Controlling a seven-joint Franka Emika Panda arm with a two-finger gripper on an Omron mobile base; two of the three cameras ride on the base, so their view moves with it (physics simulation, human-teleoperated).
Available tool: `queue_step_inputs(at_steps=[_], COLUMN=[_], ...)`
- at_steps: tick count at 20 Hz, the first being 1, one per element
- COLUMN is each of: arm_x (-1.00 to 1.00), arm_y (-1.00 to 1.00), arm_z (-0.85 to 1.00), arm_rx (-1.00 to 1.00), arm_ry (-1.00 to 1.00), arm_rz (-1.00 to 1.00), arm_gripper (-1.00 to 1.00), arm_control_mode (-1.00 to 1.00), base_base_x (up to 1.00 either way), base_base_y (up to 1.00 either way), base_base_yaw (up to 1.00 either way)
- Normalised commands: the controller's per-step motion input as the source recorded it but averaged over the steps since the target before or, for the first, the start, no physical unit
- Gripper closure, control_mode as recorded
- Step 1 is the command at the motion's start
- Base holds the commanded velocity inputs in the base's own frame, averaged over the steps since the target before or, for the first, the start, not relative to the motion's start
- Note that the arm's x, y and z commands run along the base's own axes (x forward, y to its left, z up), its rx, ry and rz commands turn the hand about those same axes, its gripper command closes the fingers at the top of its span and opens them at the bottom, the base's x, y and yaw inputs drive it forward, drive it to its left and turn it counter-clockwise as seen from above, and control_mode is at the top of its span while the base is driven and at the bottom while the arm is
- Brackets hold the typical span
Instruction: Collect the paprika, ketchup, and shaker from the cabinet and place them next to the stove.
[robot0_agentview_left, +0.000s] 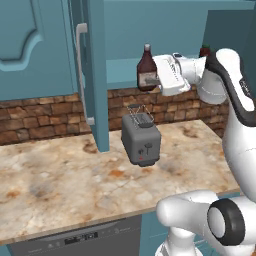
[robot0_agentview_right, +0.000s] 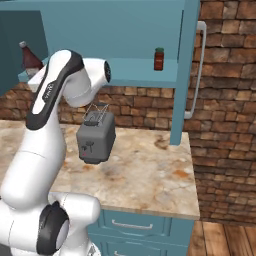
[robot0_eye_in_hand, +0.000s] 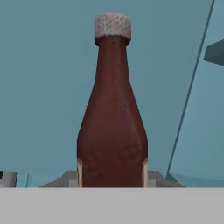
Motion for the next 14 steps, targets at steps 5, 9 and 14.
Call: queue_step_inputs(at_steps=[5,9,14], arm_x=[-1.0,-1.0,-0.86], arm_y=[-0.15,-0.22,-0.13], arm_z=[0.0,0.0,0.0], arm_rx=[0.05,0.07,0.04], arm_ry=[-0.02,-0.02,0.0], arm_rz=[0.0,0.0,0.0], arm_gripper=[1.0,1.0,1.0], arm_control_mode=[-1.0,-1.0,-1.0], base_base_x=[0.0,0.0,0.0], base_base_y=[0.0,0.0,0.0], base_base_yaw=[0.0,0.0,0.0])
